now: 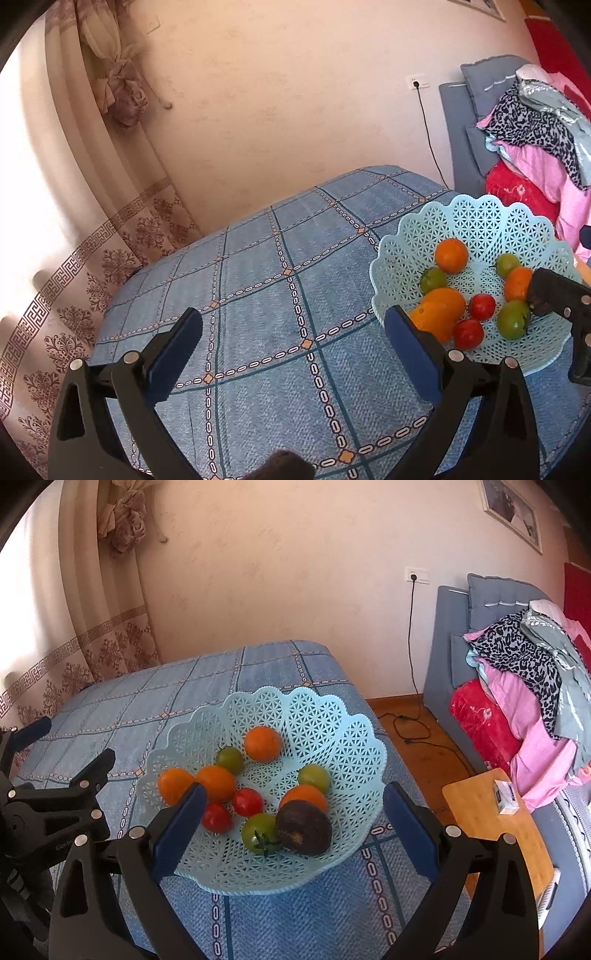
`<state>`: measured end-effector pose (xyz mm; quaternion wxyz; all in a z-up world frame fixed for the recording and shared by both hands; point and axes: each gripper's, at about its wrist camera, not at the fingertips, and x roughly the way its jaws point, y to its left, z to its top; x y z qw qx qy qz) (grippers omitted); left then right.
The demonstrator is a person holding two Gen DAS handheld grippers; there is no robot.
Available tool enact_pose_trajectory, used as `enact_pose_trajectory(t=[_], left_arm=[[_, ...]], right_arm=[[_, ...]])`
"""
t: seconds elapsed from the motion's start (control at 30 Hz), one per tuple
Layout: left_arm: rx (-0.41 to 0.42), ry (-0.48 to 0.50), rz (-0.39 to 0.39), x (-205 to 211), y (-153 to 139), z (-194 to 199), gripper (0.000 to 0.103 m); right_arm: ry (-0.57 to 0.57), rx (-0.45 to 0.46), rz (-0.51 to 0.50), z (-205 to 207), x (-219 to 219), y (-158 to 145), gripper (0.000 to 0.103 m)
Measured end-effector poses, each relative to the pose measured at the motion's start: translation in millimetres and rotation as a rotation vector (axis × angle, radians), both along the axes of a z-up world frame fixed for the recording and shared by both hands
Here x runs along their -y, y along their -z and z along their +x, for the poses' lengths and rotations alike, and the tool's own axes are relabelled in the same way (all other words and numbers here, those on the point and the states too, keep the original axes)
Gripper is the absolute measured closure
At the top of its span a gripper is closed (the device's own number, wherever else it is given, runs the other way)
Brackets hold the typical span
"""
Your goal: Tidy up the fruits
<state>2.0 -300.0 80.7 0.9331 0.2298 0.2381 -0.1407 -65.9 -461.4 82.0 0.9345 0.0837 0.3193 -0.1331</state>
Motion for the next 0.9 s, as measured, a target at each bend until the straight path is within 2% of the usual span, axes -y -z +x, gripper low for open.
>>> enact_pose_trajectory(t=[0.9], left_arm=[[0.033, -0.014, 0.049, 4.6, 3.9, 0.0, 0.005]], right_arm=[[-0.014, -0.014, 0.000, 6.0, -1.3, 6.6, 0.006]])
